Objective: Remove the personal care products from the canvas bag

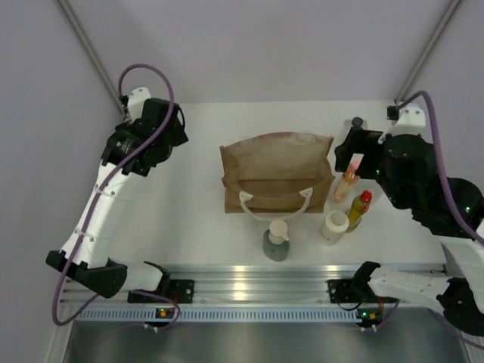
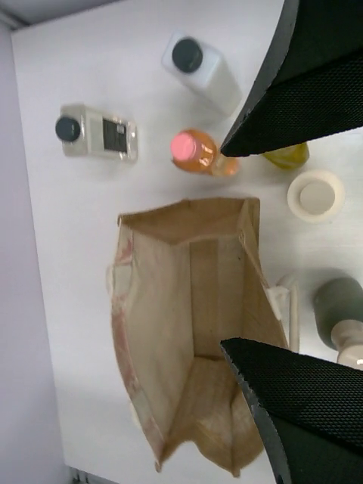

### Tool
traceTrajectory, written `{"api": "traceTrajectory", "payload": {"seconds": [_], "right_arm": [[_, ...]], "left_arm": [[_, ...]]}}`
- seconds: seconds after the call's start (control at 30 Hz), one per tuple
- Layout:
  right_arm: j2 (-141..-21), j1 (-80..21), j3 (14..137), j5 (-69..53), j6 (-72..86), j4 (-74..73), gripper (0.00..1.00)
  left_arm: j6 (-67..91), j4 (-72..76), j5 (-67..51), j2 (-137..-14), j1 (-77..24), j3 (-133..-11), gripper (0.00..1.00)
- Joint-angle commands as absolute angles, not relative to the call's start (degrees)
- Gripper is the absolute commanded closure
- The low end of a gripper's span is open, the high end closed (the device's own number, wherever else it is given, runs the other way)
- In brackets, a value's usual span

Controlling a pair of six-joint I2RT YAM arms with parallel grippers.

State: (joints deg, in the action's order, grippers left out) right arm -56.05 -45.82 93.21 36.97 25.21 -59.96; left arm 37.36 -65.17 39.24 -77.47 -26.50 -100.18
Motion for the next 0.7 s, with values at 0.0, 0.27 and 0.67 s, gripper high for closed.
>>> {"api": "traceTrajectory", "payload": {"seconds": [0.0, 0.27, 0.67], "right_arm": [[-54.23, -44.21, 97.9, 45.69, 28.03, -74.25, 0.0], [-42.81, -44.3, 91.41, 47.11, 29.19, -77.96, 0.0], [-44.03, -44.3, 87.81, 50.97, 27.07, -74.45, 0.01]], "left_arm": [[34.28, -68.12, 48.48, -70.77, -24.43, -99.41, 0.02], [38.93, -67.76, 48.79, -58.55, -24.43, -86.94, 0.01], [37.35, -67.68, 47.02, -57.22, -24.43, -83.41, 0.01]]}}
